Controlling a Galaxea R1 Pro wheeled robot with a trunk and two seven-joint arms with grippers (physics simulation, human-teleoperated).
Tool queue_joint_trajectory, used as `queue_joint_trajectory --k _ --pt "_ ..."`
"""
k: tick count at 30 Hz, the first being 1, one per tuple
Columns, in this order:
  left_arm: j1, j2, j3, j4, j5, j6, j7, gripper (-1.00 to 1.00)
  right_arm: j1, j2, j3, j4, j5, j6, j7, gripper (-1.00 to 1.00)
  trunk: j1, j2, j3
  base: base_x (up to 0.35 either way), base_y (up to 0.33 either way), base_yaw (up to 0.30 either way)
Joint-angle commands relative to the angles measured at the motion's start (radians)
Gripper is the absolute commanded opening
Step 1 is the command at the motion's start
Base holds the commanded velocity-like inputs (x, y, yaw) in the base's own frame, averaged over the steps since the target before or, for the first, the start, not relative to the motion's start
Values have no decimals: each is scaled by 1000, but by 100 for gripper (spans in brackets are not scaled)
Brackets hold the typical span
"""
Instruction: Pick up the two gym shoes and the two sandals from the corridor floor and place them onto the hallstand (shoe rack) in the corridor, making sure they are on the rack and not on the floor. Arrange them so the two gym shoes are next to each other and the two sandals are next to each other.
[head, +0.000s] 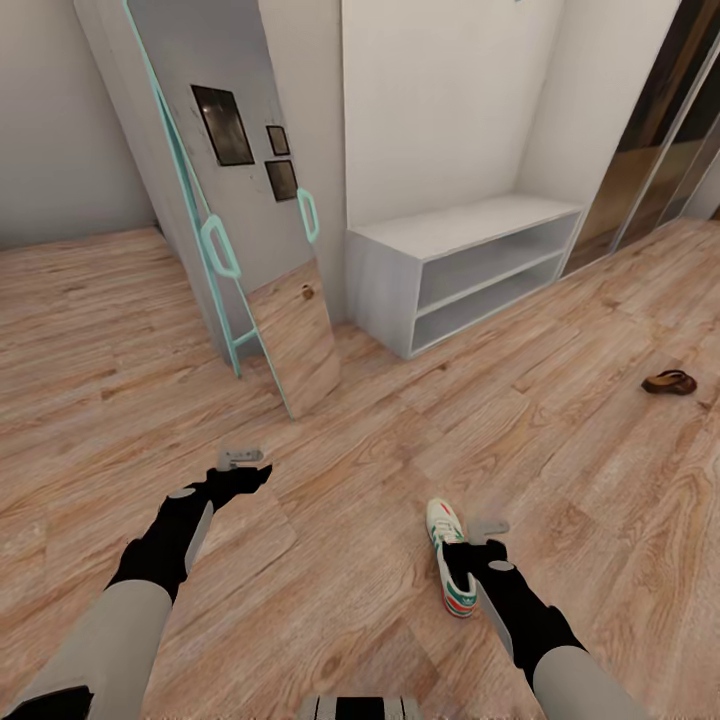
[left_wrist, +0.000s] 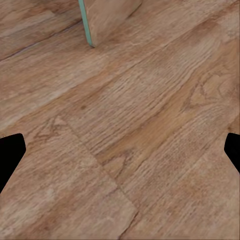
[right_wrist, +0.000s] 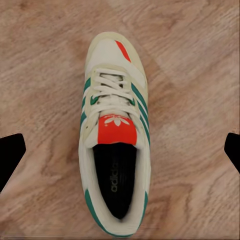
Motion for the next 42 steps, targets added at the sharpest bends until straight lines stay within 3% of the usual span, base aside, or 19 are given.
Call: queue_joint_trajectory --k 1,7,25,34,42 --pt "-1 -1 5 -3 -10 4 -9 100 0 0 0 -2 1 7 -2 100 0 -1 -6 0 0 0" --pt "-1 -2 4 -7 -10 4 -9 100 0 0 -1 -2 -32 7 -4 100 3 -2 -39 0 0 0" --pt "-1 -1 4 -9 -11 4 -9 100 0 0 -1 -3 -39 7 -6 100 11 -6 -134 0 0 -39" --pt "-1 -1 4 -8 -11 4 -9 100 0 0 -1 -3 -38 7 -6 100 11 -7 -140 0 0 -7" --pt "-1 -2 4 -8 -11 4 -9 100 0 0 -1 -3 -38 7 -6 100 15 -8 -181 0 0 0"
